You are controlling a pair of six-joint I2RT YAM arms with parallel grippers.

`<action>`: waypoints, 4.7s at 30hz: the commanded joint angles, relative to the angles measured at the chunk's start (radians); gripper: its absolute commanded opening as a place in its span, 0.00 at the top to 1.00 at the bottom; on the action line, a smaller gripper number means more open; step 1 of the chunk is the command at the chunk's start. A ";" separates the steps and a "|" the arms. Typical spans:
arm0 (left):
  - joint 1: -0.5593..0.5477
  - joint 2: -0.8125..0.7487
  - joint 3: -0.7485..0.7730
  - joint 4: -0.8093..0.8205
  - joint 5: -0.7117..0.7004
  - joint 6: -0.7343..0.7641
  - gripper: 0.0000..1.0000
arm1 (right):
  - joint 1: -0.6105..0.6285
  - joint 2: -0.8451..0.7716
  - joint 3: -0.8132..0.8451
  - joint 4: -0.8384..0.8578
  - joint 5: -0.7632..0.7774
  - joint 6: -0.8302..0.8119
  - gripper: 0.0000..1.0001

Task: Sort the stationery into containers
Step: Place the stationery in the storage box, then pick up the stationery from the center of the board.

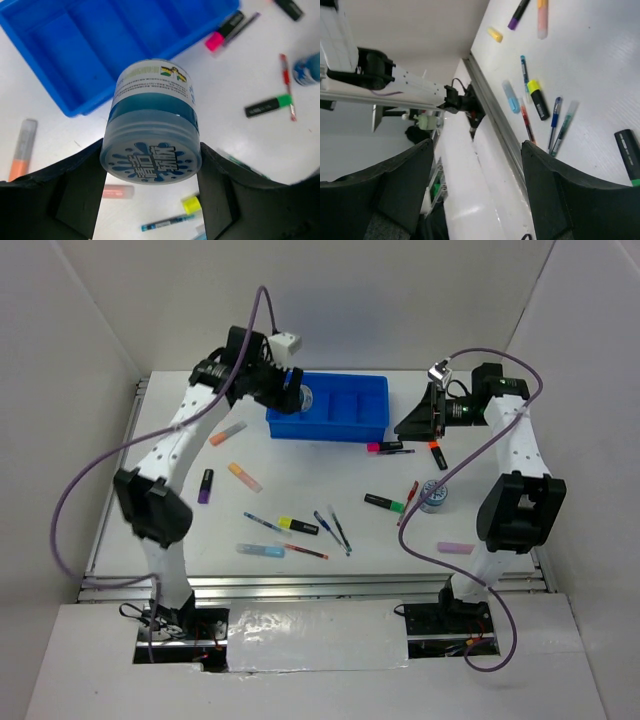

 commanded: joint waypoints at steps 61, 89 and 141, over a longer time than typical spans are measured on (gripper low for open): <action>-0.014 0.664 0.389 0.369 -0.605 0.144 0.86 | -0.003 -0.058 -0.167 -0.133 0.018 -0.242 0.25; 0.022 0.461 0.231 0.556 -0.561 0.086 0.08 | 0.009 -0.078 -0.191 -0.115 0.038 -0.284 0.30; 0.180 -0.252 -0.528 0.338 0.105 0.017 0.01 | 0.049 -0.236 -0.635 0.571 1.165 -0.076 0.44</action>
